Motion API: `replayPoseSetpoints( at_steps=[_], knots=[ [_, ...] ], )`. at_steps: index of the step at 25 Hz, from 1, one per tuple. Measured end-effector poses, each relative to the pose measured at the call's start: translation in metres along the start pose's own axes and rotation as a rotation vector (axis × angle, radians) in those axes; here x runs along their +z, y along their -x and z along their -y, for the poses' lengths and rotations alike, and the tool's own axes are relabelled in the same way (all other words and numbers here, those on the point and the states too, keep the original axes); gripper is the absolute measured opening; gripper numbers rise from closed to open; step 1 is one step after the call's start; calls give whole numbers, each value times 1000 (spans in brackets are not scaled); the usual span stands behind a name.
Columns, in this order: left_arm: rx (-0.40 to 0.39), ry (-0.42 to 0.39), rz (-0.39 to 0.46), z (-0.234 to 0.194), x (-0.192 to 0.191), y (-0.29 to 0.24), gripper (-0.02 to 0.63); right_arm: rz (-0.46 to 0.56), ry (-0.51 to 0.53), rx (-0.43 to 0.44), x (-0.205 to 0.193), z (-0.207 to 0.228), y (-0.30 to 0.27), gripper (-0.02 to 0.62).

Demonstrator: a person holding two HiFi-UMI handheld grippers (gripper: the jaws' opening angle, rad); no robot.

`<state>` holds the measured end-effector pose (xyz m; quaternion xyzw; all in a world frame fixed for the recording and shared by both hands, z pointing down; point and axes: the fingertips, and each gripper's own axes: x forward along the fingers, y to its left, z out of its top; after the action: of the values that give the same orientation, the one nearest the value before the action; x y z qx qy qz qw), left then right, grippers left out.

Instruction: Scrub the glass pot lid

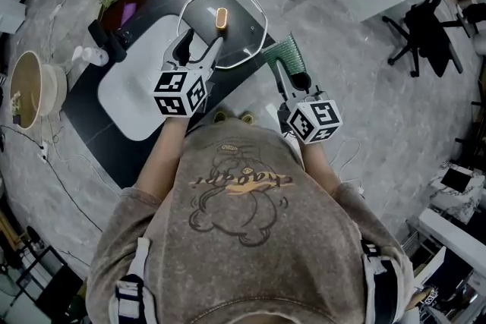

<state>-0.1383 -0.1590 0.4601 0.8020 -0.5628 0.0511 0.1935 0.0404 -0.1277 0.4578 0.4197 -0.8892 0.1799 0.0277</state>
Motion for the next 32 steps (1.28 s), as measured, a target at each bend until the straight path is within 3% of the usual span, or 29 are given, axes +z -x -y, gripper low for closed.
replayPoseSetpoints(
  at_steps=[5,11,18,25,32],
  knots=[
    [26,-13,-88,-16,-16,-57,290,6,-16,-35,-2,15,4,87],
    [74,-25,-244,-43,-63,-122,288,-8,-39,-80,-10,33,8,87],
    [175,6,-396,-66,-110,-162,263,-39,-64,-110,-17,52,12,87],
    [228,-17,-443,-69,-122,-179,220,-47,-80,-136,-16,72,12,87],
    [261,-3,-432,-68,-122,-180,181,-57,-87,-135,-18,79,10,87]
  ],
)
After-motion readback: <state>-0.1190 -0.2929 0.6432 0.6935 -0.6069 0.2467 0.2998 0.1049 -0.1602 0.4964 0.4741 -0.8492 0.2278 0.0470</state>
